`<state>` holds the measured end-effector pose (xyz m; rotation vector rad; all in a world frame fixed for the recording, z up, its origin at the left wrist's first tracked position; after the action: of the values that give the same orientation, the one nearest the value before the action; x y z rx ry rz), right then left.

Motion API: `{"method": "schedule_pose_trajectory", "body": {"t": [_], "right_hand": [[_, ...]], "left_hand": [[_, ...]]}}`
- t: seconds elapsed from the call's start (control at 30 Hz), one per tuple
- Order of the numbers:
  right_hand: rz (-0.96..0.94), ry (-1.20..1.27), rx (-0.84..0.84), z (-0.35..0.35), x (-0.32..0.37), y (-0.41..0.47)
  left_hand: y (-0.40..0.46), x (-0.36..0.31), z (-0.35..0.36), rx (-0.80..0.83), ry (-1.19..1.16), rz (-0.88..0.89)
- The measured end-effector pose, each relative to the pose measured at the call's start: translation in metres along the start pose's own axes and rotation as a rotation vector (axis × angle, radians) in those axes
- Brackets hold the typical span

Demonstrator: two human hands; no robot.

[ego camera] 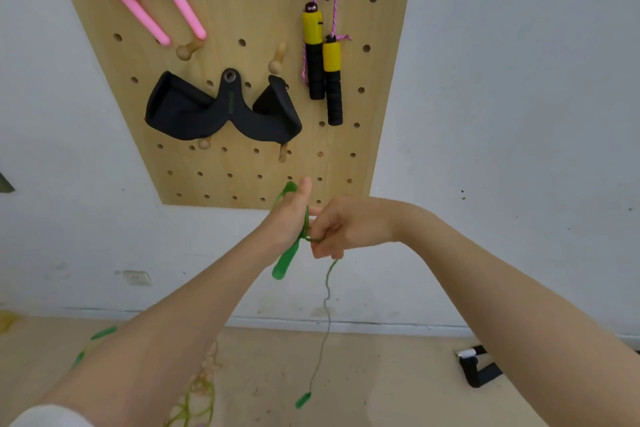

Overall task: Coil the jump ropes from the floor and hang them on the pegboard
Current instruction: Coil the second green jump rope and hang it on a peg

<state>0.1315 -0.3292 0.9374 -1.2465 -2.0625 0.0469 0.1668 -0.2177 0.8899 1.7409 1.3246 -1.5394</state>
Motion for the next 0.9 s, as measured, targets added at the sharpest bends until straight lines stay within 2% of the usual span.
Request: {"method": "schedule_pose_trajectory", "body": {"t": [0.07, 0.17, 0.23, 0.3, 0.37, 0.43, 0.5, 0.6, 0.7, 0.8, 0.83, 0.9], "right_hand": [[-0.006, 0.066, -0.195, -0.018, -0.002, -0.002], [-0.005, 0.106, -0.436, -0.035, -0.013, -0.001], [-0.04, 0.201, -0.481, -0.033, -0.02, 0.004], [-0.104, 0.383, -0.523, -0.028, -0.027, 0.012], [-0.129, 0.582, -0.54, -0.021, -0.032, 0.02], [-0.043, 0.631, -0.47, -0.008, -0.035, 0.032], [0.11, 0.562, -0.306, 0.01, -0.034, 0.043], [0.258, 0.313, -0.04, 0.026, -0.015, 0.05], [0.238, 0.07, 0.094, 0.025, 0.014, 0.05], [0.131, -0.006, 0.162, 0.014, 0.041, 0.045], [0.073, 0.003, 0.136, 0.008, 0.047, 0.043], [-0.027, 0.06, -0.049, -0.009, 0.053, 0.043]], "left_hand": [[0.0, 0.0, -0.004, 0.086, 0.048, 0.011], [-0.004, -0.001, -0.008, 0.356, 0.01, 0.113], [-0.01, -0.001, -0.015, 0.52, -0.148, 0.151], [-0.014, 0.001, -0.025, 0.69, -0.407, 0.177], [-0.017, 0.001, -0.036, 0.786, -0.61, 0.243], [-0.016, -0.002, -0.047, 0.707, -0.677, 0.288], [-0.012, -0.003, -0.057, 0.534, -0.667, 0.268], [0.003, 0.01, -0.075, 0.347, -0.634, 0.2], [0.016, 0.034, -0.087, 0.188, -0.541, 0.071], [0.02, 0.06, -0.097, 0.129, -0.385, 0.006], [0.02, 0.069, -0.1, 0.154, -0.331, -0.02], [0.024, 0.09, -0.106, 0.216, -0.278, -0.01]]}}
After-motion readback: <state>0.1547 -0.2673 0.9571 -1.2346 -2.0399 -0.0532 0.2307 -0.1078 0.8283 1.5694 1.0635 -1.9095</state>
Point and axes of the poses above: each hand's wrist, its own y-axis towards the middle knuckle, its own z-axis out of the palm, x = y × z, the point moved 2 cm from there along y, towards the middle knuckle, and after that the axes turned 7 degrees about x, right-handed, at the moved point
